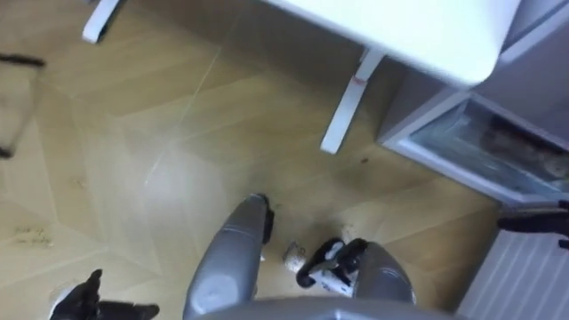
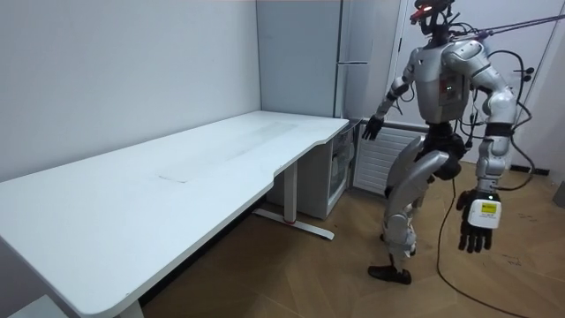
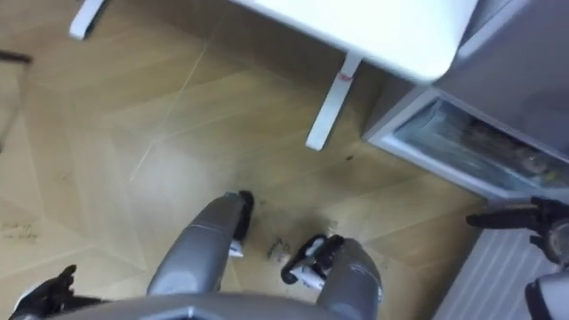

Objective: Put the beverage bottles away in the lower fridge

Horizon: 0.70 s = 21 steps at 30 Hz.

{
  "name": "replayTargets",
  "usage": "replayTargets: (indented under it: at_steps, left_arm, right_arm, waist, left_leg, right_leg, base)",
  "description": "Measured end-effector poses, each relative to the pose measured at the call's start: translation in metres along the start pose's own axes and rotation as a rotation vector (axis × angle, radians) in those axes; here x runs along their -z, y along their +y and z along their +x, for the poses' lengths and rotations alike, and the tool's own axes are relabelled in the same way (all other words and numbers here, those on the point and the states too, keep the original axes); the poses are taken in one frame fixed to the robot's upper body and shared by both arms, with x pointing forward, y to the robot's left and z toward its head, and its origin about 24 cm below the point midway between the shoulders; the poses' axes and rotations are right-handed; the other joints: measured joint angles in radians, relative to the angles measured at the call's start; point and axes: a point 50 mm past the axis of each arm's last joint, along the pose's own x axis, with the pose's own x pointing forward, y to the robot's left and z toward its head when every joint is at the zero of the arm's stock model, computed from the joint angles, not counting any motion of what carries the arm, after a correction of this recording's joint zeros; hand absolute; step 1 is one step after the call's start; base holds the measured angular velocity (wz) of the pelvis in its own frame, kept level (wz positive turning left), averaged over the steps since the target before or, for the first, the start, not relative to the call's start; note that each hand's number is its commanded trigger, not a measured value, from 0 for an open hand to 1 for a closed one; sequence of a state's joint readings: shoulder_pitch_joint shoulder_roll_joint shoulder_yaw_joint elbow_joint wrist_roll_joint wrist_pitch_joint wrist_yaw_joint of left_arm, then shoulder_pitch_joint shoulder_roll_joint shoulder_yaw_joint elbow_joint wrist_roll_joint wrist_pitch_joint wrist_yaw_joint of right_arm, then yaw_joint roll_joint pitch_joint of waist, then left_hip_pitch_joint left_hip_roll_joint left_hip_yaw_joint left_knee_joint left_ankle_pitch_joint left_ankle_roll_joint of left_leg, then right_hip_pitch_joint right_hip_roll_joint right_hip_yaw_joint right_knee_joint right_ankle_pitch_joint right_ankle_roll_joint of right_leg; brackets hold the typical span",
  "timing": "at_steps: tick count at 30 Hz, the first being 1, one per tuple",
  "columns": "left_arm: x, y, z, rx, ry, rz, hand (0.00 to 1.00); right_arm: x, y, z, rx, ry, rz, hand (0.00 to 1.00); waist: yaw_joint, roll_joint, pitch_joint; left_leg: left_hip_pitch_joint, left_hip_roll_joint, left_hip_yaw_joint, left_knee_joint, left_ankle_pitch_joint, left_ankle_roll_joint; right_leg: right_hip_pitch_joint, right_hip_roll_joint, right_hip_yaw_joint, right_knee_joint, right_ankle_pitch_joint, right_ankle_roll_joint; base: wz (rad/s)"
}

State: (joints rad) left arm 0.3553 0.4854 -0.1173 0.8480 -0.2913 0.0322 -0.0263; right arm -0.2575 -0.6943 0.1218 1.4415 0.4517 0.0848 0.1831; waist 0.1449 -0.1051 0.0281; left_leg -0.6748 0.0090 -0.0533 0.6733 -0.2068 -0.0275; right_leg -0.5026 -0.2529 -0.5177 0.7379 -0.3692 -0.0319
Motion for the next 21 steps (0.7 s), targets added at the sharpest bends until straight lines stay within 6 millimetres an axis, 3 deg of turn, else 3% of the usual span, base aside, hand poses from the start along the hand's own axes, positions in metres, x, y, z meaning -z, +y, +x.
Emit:
replayTargets:
  at_steps: [3,7,9,12,16,21]
  left_arm:
    - [0.006,0.008,0.000,-0.053,0.028,-0.031,0.00]
    - [0.012,0.009,0.001,-0.079,0.053,-0.036,0.00]
    - [0.013,0.008,0.001,-0.085,0.058,-0.048,0.00]
    - [0.023,0.008,-0.001,-0.107,0.080,-0.109,0.00]
    - [0.039,0.005,-0.007,-0.134,0.119,-0.149,0.00]
    - [0.042,0.001,-0.007,-0.162,0.124,-0.217,0.00]
  right_arm:
    - [0.002,-0.005,-0.001,0.037,0.005,0.011,0.00]
    - [-0.012,-0.019,-0.004,0.128,-0.040,0.009,0.00]
    - [-0.019,-0.026,-0.006,0.200,-0.068,-0.017,0.00]
    - [-0.029,-0.031,-0.010,0.264,-0.142,-0.013,0.00]
    - [-0.042,-0.047,-0.018,0.393,-0.213,0.005,0.00]
    - [-0.056,-0.070,-0.030,0.552,-0.282,0.068,0.00]
  waist:
    - [-0.029,-0.027,-0.0153]
    - [-0.073,-0.045,-0.0168]
    - [-0.076,-0.046,-0.0167]
    - [-0.105,-0.061,-0.0172]
    - [-0.163,-0.075,-0.0249]
    - [-0.200,-0.086,-0.0319]
  left_leg:
    - [0.070,0.034,0.038,-0.042,-0.006,0.000]
    - [0.176,0.040,0.086,-0.097,-0.013,0.007]
    - [0.251,0.057,0.119,-0.146,-0.016,0.005]
    - [0.325,0.066,0.158,-0.203,-0.011,0.004]
    - [0.414,0.064,0.178,-0.273,-0.005,0.004]
    - [0.496,0.063,0.194,-0.320,-0.004,0.002]
  right_leg:
    - [0.062,0.043,0.026,-0.080,0.028,0.007]
    - [0.134,0.054,0.067,-0.128,0.042,0.023]
    - [0.190,0.086,0.101,-0.199,0.073,0.028]
    - [0.242,0.106,0.135,-0.259,0.097,0.035]
    - [0.323,0.122,0.145,-0.342,0.121,0.046]
    - [0.398,0.141,0.168,-0.404,0.134,0.054]
  base:
    - [-0.34]
    - [-0.35]
    - [-0.52]
    - [-0.37]
    - [-0.14]
    - [-0.08]
